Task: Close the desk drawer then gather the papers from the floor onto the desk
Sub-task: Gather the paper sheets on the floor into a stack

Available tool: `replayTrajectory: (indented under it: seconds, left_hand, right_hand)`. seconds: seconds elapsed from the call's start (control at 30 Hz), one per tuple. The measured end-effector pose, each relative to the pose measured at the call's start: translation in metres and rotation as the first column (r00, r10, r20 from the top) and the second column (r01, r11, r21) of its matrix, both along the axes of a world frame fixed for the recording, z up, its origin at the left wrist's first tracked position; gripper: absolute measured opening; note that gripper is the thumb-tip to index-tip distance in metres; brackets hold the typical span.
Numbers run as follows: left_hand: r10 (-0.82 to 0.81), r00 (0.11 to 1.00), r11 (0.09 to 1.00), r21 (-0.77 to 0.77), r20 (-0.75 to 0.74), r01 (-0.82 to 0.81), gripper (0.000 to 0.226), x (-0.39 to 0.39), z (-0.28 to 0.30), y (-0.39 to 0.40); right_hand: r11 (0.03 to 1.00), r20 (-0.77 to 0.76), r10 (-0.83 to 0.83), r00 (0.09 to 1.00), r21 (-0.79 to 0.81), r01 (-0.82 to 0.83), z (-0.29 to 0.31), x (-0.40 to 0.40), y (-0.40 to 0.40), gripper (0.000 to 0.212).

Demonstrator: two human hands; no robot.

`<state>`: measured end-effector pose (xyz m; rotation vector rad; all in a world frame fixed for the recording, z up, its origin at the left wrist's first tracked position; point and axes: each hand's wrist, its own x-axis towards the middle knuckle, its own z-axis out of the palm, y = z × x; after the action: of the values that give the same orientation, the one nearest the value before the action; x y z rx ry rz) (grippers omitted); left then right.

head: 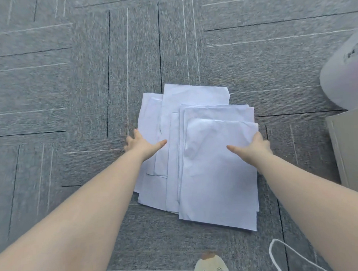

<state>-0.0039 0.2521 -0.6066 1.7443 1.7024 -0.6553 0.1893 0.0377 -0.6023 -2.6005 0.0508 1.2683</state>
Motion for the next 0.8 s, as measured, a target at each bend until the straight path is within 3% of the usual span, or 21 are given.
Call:
replayTrajectory:
  seconds: [0.07, 0.2, 0.47, 0.57, 0.63, 0.7, 0.8]
  left_hand:
    - [-0.015, 0.998, 0.997, 0.07, -0.054, 0.018, 0.12, 0.003, -0.001, 0.001]
    - [0.035, 0.999, 0.988, 0.148, -0.002, -0.034, 0.121, 0.006, -0.001, 0.0]
    - [0.124, 0.96, 0.992, -0.045, 0.253, -0.116, 0.114, 0.008, 0.001, -0.017]
    - [0.223, 0.903, 0.97, -0.171, 0.366, -0.171, 0.109, 0.014, 0.001, -0.028]
    - [0.278, 0.863, 0.946, -0.275, 0.422, -0.17, 0.092, 0.019, -0.001, -0.036]
    - [0.357, 0.812, 0.91, -0.368, 0.461, -0.191, 0.055, 0.025, 0.001, -0.045]
    - [0.425, 0.769, 0.881, -0.415, 0.478, -0.229, 0.039, 0.029, 0.002, -0.047]
  right_hand:
    - [0.998, 0.072, -0.033, 0.997, -0.041, 0.036, -0.006, -0.006, 0.003, 0.106]
    - [0.99, 0.119, -0.133, 0.984, -0.028, 0.138, -0.011, -0.009, 0.014, 0.094]
    - [0.989, 0.023, -0.143, 0.989, 0.029, 0.143, -0.007, -0.018, 0.031, 0.089]
    - [0.989, 0.009, -0.143, 0.99, 0.039, 0.143, -0.009, -0.022, 0.031, 0.087]
    - [0.989, -0.008, -0.132, 0.991, 0.065, 0.132, -0.009, -0.024, 0.03, 0.089]
    - [0.983, -0.053, -0.131, 0.99, 0.119, 0.136, -0.012, -0.026, 0.029, 0.093]
    - [0.977, -0.085, -0.138, 0.987, 0.152, 0.15, -0.014, -0.024, 0.023, 0.094]
